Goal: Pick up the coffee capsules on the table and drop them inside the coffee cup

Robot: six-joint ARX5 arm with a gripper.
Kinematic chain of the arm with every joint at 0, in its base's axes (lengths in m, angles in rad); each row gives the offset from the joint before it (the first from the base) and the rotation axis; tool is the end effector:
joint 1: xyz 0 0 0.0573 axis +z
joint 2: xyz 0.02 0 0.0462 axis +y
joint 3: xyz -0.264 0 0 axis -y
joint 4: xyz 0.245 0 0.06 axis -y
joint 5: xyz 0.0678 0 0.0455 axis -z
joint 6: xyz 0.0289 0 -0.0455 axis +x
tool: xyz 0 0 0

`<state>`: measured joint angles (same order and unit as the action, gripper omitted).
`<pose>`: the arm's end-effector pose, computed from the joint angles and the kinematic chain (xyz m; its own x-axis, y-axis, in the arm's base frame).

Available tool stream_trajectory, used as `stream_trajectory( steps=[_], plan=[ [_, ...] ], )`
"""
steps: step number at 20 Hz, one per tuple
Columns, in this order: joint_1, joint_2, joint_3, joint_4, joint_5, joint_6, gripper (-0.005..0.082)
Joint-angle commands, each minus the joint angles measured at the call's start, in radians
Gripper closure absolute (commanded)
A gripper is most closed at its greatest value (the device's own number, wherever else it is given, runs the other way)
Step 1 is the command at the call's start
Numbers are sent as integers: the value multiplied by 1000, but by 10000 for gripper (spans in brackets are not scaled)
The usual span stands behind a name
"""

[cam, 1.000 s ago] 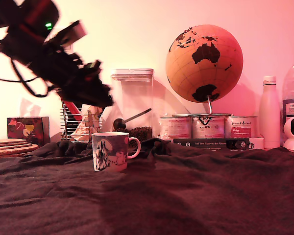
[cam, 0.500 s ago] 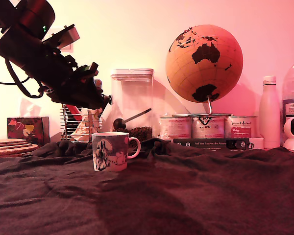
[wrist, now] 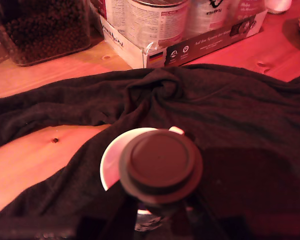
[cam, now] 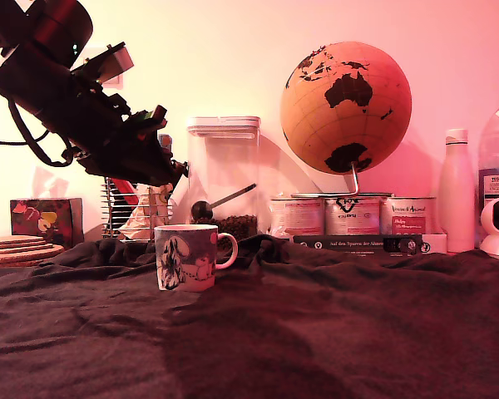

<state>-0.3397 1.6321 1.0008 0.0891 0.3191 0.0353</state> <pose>0.3279 -0.1255 0.2217 0.6623 -0.5668 -0.4900 0.5866 0.7991 -0.1316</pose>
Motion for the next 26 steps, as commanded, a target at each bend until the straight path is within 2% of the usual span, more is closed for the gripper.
stream_trajectory(
  steps=[1, 9, 19, 26],
  plan=[
    [-3, 18, -2, 8, 1, -2, 662],
    [-10, 118, 134, -104, 2, 0, 662],
    [-21, 307, 412, -396, 1, 46, 662],
    [-34, 338, 447, -461, -7, 54, 662]
  ],
)
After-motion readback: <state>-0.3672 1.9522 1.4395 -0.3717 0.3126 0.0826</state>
